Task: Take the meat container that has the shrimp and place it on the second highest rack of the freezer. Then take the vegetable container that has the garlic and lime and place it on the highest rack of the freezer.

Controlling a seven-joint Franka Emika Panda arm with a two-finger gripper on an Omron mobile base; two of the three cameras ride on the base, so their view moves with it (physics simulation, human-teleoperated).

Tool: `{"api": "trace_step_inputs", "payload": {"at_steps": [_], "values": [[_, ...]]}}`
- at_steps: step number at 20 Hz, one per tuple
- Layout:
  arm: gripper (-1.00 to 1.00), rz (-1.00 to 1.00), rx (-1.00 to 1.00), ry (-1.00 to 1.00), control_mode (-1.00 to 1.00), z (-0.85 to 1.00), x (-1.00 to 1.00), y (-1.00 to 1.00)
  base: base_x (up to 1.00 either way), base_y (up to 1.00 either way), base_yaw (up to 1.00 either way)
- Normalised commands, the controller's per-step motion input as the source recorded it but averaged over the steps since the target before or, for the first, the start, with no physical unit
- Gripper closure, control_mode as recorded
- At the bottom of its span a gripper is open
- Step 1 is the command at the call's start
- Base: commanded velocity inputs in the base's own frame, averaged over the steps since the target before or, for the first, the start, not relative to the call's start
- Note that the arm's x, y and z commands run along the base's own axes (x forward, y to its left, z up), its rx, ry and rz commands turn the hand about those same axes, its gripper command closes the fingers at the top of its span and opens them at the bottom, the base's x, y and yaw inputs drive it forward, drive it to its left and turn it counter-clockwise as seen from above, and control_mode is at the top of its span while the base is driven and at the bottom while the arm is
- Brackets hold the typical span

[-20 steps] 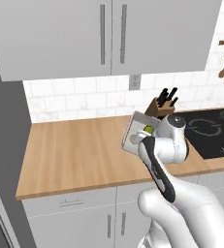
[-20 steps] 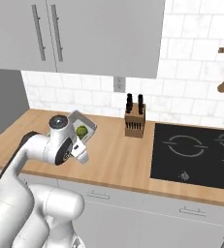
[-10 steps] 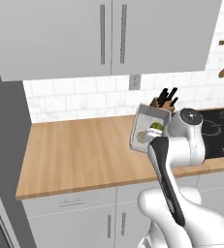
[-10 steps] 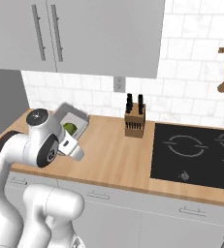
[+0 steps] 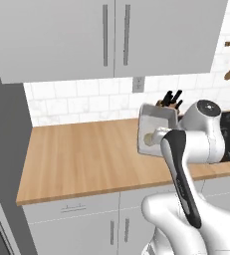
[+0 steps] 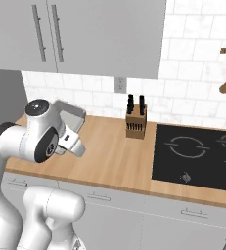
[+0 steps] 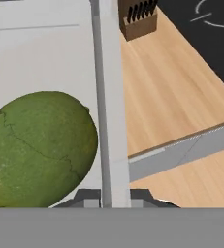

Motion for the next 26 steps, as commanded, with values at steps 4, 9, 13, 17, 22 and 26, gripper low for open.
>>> {"api": "trace_step_inputs", "payload": {"at_steps": [4,9,13,17,22,26], "values": [[1.0,0.0,-0.01,0.0,1.0,-0.08,-0.01,0.02,-0.4,0.28,0.06],[1.0,0.0,0.0,0.0,1.0,0.0,0.0,0.0,-0.92,0.46,0.36],[1.0,0.0,0.0,0.0,1.0,0.0,0.0,0.0,-0.72,0.51,0.49],[1.0,0.0,0.0,0.0,1.0,0.0,0.0,0.0,-0.27,0.89,0.58],[1.0,0.0,0.0,0.0,1.0,0.0,0.0,0.0,-0.02,1.0,0.59],[1.0,0.0,0.0,0.0,1.0,0.0,0.0,0.0,0.0,1.0,0.45]]}}
